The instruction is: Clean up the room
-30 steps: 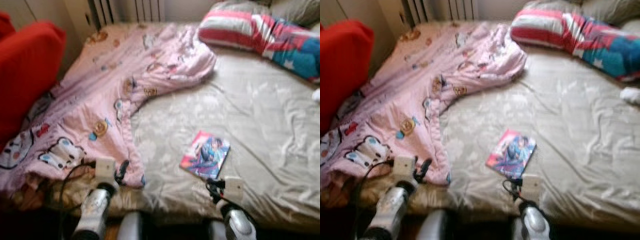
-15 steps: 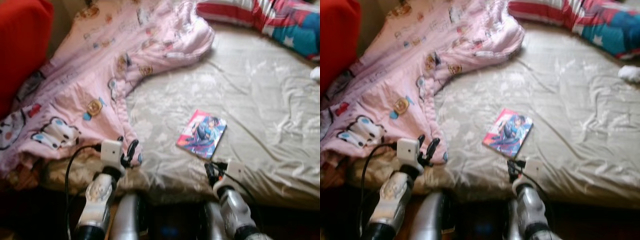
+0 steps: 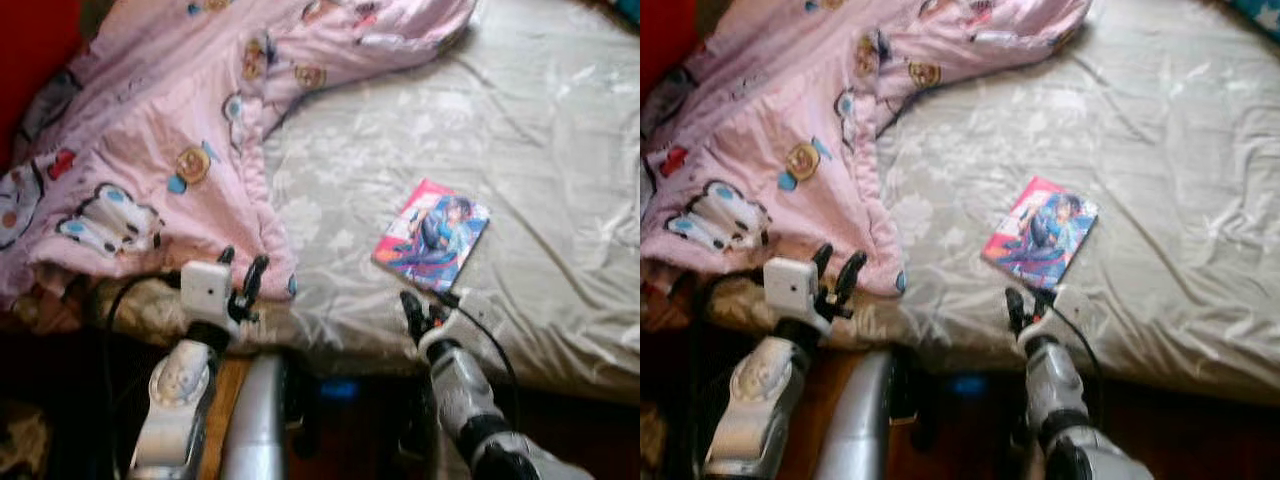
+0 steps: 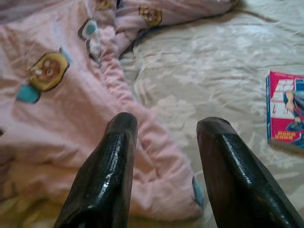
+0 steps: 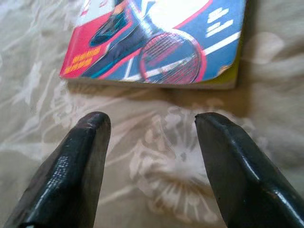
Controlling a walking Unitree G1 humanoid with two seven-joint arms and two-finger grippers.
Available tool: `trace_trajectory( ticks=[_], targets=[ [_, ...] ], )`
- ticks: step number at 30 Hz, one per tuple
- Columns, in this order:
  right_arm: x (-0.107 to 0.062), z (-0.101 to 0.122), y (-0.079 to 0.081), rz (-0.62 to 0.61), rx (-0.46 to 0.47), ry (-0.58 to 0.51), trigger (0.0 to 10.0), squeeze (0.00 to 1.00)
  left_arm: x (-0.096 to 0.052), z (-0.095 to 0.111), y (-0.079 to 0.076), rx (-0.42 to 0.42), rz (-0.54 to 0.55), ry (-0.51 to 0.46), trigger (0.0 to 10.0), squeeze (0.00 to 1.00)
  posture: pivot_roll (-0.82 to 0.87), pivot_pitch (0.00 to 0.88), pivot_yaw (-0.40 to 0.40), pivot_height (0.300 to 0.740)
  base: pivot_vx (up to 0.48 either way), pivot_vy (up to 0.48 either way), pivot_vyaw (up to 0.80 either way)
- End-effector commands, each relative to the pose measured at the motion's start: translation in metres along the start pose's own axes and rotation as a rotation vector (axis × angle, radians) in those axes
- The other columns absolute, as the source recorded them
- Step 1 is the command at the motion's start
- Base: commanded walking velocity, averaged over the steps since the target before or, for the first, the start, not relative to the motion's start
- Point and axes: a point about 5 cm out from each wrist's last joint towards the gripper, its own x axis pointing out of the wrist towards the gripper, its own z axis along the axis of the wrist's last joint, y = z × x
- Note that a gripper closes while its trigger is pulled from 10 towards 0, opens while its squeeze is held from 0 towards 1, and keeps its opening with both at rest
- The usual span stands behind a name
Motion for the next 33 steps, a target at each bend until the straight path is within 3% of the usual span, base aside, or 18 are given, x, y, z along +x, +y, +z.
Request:
trace_trajectory(
  ticks=[1, 13, 26, 33],
  targets=[
    [-0.005, -0.005, -0.009, -0.037, 0.052, -0.006, 10.0, 0.00, -0.011, -0.004, 0.006, 0.009, 0.023, 0.049, 10.0, 0.00, 0.32, 0.497, 0.064, 0.625, 0.000, 0.000, 0.00],
    [-0.009, -0.001, -0.026, -0.122, 0.132, -0.039, 10.0, 0.00, -0.026, 0.004, 0.009, 0.024, 0.031, 0.094, 10.0, 0.00, 0.35, 0.503, 0.086, 0.625, 0.000, 0.000, 0.00],
    [-0.005, 0.007, -0.025, -0.134, 0.206, -0.075, 10.0, 0.00, -0.028, 0.013, 0.012, 0.047, 0.031, 0.110, 10.0, 0.00, 0.38, 0.546, 0.106, 0.625, 0.000, 0.000, 0.00],
    [-0.005, 0.012, -0.030, -0.167, 0.250, -0.090, 10.0, 0.00, -0.036, 0.019, 0.023, 0.072, 0.067, 0.117, 10.0, 0.00, 0.41, 0.569, 0.114, 0.625, 0.000, 0.000, 0.00]
  ],
)
